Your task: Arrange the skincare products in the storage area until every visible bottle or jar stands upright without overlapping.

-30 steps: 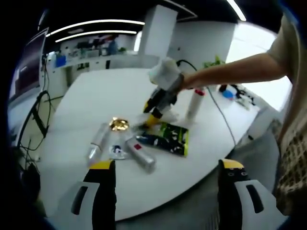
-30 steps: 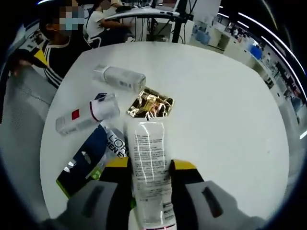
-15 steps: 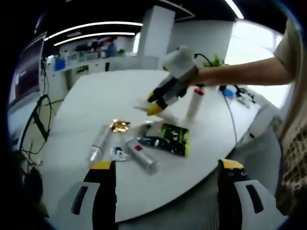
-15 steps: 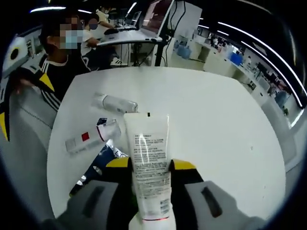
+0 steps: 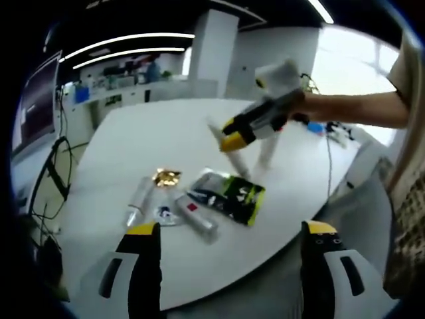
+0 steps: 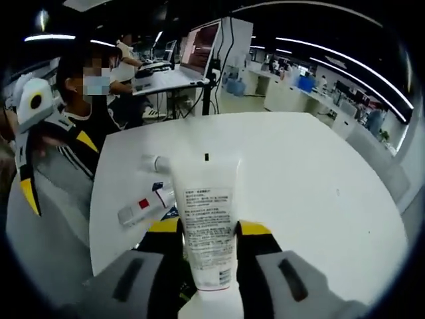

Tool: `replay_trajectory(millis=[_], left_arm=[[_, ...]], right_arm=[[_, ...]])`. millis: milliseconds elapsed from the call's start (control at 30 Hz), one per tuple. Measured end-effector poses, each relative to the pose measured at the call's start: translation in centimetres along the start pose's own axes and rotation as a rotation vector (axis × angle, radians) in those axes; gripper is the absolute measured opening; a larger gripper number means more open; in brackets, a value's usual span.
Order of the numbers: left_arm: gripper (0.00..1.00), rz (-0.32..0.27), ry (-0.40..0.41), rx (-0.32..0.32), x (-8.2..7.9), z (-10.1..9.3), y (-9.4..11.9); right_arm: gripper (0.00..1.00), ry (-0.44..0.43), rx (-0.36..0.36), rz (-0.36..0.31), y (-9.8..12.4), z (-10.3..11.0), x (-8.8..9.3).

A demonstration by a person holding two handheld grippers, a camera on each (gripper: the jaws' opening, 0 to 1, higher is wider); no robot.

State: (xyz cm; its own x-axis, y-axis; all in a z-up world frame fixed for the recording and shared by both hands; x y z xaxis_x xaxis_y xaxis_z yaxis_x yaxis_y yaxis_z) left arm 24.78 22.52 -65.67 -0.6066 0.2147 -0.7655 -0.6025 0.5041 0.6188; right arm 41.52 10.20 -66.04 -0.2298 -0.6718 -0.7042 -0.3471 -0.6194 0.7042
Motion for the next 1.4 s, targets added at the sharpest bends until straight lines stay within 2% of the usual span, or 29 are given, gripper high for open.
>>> replay_trajectory(millis=[100, 267, 467, 700, 767, 900, 1033, 1100, 1167, 1267, 1367, 1400], left_arm=[[0.85, 0.002, -0.004, 0.001, 0.0, 0.0, 0.0], [0.85, 0.006, -0.012, 0.01, 0.0, -0.2, -0.1], [0.88, 0.033, 0.007, 0.05, 0.0, -0.9, -0.3], [0.89, 0.074, -0.045, 0.086, 0.0, -2.1, -0.5], [0.88, 0.07, -0.063, 0.084, -0.2, -2.1, -0.5], [0.86, 0.049, -0.044, 0.11, -0.9, -2.4, -0.9], [0.82, 0.012, -0.033, 0.164, -2.2, -3.5, -2.0], [0.81, 0.004, -0.072, 0.182, -2.7, -4.1, -2.6], [0.8, 0.016, -0.139, 0.212, -3.0, -5.1, -3.9], [0.8, 0.03, -0.191, 0.248, -3.2, -6.1, -5.2], [0.78, 0.024, -0.217, 0.303, -3.6, -7.5, -6.6], [0.75, 0.011, -0.222, 0.339, -3.9, -8.2, -7.2]], right_arm=[[0.29, -0.027, -0.002, -0.037, 0.7, 0.5, 0.1], [0.29, -0.045, 0.002, -0.061, 1.7, 1.2, 0.5], [0.29, -0.073, 0.009, -0.095, 2.9, 1.8, 1.1], [0.29, -0.126, -0.017, -0.162, 4.2, 2.9, 2.3], [0.29, -0.123, -0.031, -0.181, 4.5, 3.5, 2.6], [0.3, -0.129, -0.069, -0.22, 5.4, 4.7, 3.4], [0.3, -0.122, -0.102, -0.238, 6.0, 5.8, 3.8], [0.3, -0.121, -0.119, -0.242, 6.3, 6.2, 4.0], [0.3, -0.118, -0.137, -0.246, 6.8, 6.8, 4.3], [0.3, -0.113, -0.157, -0.252, 7.3, 7.3, 4.7], [0.3, -0.097, -0.183, -0.257, 7.8, 7.9, 5.1], [0.3, -0.093, -0.193, -0.259, 8.0, 8.2, 5.2]])
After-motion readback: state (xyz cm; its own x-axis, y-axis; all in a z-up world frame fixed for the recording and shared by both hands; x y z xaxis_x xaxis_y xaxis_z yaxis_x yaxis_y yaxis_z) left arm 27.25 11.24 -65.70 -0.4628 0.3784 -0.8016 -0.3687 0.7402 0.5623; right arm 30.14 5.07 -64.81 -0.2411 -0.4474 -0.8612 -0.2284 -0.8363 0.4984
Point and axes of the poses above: the point that each gripper's makers call its tool centre point, and the gripper's own axes: y roughly backward along the fingers, z roughly to its left, x roughly out of its underside, the point moved 3 cm from there along y, roughly backward along the fingers, and after that the axes turned 6 degrees about z, right-handed, at the moved point
